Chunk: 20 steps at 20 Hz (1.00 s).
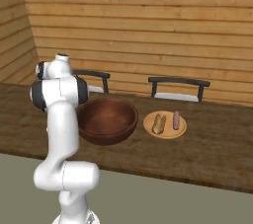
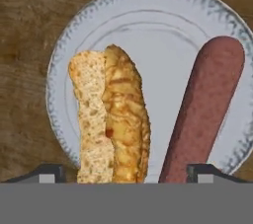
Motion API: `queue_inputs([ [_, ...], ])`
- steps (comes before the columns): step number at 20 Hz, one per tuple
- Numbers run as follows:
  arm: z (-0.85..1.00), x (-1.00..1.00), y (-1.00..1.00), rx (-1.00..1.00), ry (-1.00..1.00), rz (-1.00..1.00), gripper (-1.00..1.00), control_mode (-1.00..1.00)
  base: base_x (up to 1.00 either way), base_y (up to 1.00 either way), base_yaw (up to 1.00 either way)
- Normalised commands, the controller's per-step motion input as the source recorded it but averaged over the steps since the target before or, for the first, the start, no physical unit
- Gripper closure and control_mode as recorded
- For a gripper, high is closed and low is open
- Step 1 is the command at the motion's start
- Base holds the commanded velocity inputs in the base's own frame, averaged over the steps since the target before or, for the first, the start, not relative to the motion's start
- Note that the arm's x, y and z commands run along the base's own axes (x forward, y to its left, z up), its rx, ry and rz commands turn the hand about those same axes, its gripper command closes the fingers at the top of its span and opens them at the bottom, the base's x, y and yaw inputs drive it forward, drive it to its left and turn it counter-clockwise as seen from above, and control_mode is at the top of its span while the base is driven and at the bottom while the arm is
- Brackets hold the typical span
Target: Place one bun and one sausage from the bowl on each plate.
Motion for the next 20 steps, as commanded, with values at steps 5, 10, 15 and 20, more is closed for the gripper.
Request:
queue_inputs([
  [5,0.2,-0.97,-0.83,0.0,-0.19,0.0,-1.0,-1.0,0.0,0.0,0.0],
  [10,0.39,-0.92,-0.92,0.02,-0.2,0.0,-1.0,-1.0,0.0,0.0,0.0],
  [15,0.84,-0.7,-0.66,0.01,-0.02,-0.02,-1.0,-1.0,0.0,0.0,0.0],
  [20,0.79,-0.64,-0.58,0.0,0.0,-0.06,-1.0,-1.0,0.0,0.0,0.0],
])
